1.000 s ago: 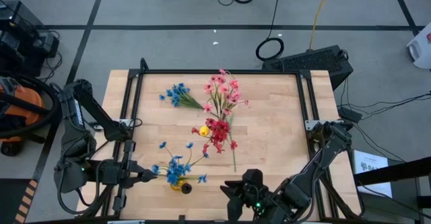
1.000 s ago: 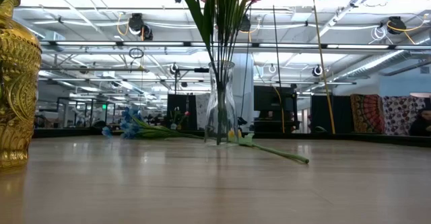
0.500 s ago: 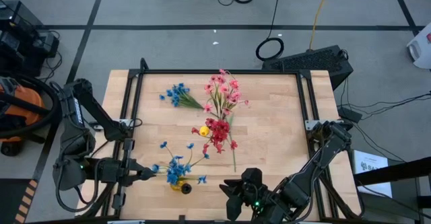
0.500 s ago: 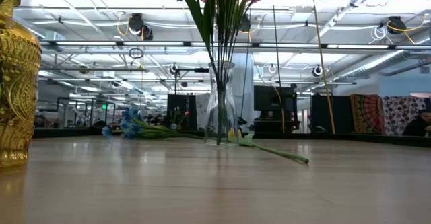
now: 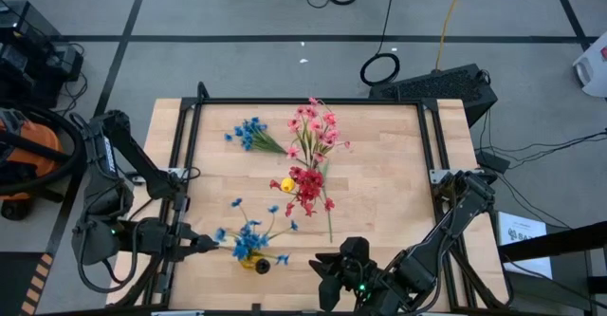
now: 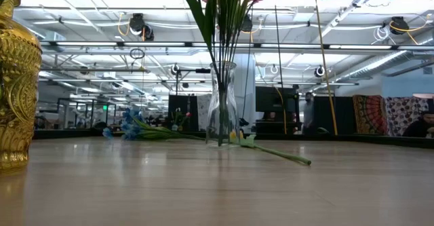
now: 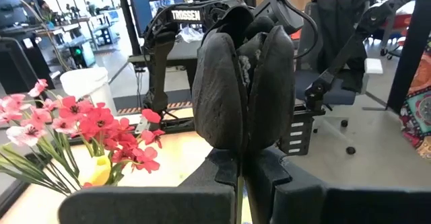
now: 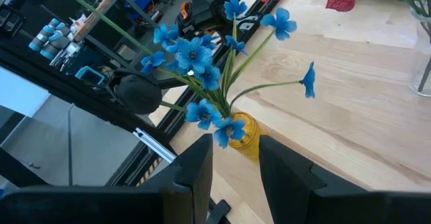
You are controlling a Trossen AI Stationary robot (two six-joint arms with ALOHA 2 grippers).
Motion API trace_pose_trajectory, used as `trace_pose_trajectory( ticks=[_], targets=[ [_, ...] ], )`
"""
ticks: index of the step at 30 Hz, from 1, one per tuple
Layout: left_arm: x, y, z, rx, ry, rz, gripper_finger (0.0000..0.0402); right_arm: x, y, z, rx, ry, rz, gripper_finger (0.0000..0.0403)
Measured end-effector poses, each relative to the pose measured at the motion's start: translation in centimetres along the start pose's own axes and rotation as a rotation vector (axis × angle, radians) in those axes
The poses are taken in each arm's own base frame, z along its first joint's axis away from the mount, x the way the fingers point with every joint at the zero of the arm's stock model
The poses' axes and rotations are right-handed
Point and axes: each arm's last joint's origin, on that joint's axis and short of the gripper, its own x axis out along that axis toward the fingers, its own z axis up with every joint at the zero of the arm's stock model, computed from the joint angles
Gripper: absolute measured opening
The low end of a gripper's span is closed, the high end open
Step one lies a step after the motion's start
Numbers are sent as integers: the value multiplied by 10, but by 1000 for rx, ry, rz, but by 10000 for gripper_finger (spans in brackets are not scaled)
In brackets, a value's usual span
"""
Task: Sort flowers into vase by color
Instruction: Put the black tulip into the yellow vase
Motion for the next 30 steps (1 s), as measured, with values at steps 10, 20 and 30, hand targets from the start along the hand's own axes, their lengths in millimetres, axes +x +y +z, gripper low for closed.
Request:
trace_pose_trajectory(
  ticks=[10,20,30],
  targets=[
    [0,0,0,3,3,-6,11,0,0,0,-3,0,0,111],
    [13,-15,-24,31,64,8,11,0,0,0,-4,0,0,111],
    [29,-23,-68,-51,136,64,11,0,0,0,-6,-1,-1,111]
  ],
)
